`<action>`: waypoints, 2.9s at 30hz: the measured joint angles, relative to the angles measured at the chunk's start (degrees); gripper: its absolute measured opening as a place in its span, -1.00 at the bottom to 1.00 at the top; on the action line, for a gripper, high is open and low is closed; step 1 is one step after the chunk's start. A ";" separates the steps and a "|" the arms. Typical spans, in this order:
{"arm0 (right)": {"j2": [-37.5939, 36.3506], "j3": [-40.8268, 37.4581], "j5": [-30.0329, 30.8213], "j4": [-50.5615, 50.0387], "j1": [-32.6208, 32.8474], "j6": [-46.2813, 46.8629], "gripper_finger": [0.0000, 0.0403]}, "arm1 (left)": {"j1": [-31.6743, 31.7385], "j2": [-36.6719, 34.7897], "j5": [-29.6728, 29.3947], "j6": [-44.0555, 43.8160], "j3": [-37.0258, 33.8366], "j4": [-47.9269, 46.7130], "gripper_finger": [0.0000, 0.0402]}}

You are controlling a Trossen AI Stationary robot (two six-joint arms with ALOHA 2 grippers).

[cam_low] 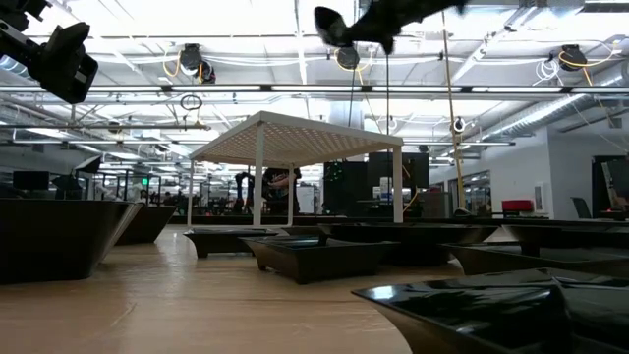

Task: Pick & Place Mini shaped plates
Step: Stack the leaf-shaped plate on top of the stacked leaf-shaped plates on the shelf

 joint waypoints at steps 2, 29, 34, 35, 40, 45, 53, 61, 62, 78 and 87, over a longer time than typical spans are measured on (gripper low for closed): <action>4.36 5.93 -0.07 -2.74 -0.57 -4.09 -1.00 | 0.00 -0.02 0.00 0.00 -0.01 0.00 0.61; 22.23 15.53 -0.07 -11.65 0.86 -34.65 -1.00 | 0.00 -0.02 0.00 0.00 -0.01 0.02 0.61; 22.23 15.53 0.11 -14.43 2.19 -39.04 -1.00 | 0.00 0.00 0.00 0.00 -0.02 0.00 0.61; 22.23 15.51 0.13 -14.28 2.54 -39.08 -1.00 | 0.00 0.00 0.00 0.00 0.00 0.01 0.61; 22.18 15.53 0.17 -13.44 3.46 -39.26 -1.00 | 0.00 -0.02 0.00 0.00 0.00 0.02 0.61; 22.18 15.51 0.63 -13.07 3.38 -41.44 -0.99 | -0.01 -0.02 0.00 0.00 -0.01 0.01 0.61; 22.18 15.10 3.51 -11.34 3.25 -42.00 -0.82 | 0.00 -0.01 0.00 0.00 -0.01 0.00 0.61; 22.18 10.90 5.12 -5.66 3.51 -42.12 -0.63 | 0.00 -0.02 0.00 0.00 -0.01 0.02 0.61; 22.16 10.57 6.16 -5.19 3.66 -42.10 -0.62 | 0.00 -0.01 0.00 0.00 -0.01 0.00 0.61; 17.50 10.11 13.78 -16.02 11.96 -21.75 -0.57 | -0.01 0.00 0.00 0.00 -0.01 0.01 0.61; 12.31 10.09 13.95 -27.83 24.99 -10.93 -0.51 | 0.00 -0.02 0.00 0.00 0.00 0.02 0.61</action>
